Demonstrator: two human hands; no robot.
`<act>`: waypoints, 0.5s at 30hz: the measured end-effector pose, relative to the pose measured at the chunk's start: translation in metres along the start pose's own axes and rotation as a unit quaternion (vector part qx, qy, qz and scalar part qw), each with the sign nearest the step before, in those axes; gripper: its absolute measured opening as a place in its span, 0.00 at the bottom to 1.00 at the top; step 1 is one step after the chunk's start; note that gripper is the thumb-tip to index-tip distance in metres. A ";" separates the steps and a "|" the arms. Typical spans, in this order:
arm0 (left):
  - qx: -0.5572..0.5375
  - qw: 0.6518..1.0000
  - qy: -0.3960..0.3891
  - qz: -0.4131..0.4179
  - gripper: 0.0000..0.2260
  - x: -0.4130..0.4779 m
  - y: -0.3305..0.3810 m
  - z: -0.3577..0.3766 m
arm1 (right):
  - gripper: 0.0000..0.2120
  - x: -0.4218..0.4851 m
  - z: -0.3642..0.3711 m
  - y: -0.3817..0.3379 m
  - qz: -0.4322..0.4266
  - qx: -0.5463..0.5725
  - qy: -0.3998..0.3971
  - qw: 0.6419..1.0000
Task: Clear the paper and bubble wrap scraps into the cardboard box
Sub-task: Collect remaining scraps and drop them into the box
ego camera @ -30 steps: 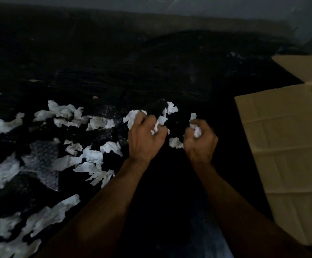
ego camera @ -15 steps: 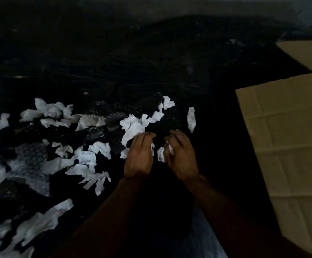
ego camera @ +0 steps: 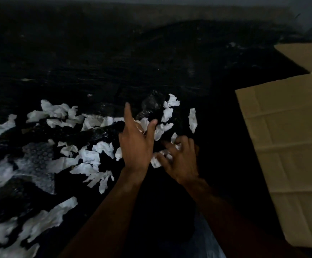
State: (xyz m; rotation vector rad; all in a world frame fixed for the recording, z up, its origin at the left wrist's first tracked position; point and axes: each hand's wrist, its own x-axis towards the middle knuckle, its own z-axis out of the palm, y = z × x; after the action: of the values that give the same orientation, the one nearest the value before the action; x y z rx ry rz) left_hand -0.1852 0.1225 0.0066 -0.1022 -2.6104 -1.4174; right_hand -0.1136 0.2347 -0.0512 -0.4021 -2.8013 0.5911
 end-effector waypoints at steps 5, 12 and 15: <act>0.219 0.973 -0.066 0.036 0.18 0.005 -0.042 0.011 | 0.12 0.000 0.004 0.005 -0.006 0.031 0.033 0.999; 0.037 0.991 0.020 0.131 0.12 0.008 -0.032 0.002 | 0.16 -0.011 0.003 0.004 -0.117 0.045 0.011 0.992; -0.073 0.990 0.084 0.091 0.09 0.014 -0.009 -0.005 | 0.06 -0.007 0.005 0.005 -0.107 0.096 0.021 0.989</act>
State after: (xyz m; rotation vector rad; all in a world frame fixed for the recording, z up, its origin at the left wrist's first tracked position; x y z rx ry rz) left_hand -0.1999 0.1132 0.0049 -0.2236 -2.2988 -1.4812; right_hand -0.1078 0.2354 -0.0595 -0.0741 -2.6691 0.7823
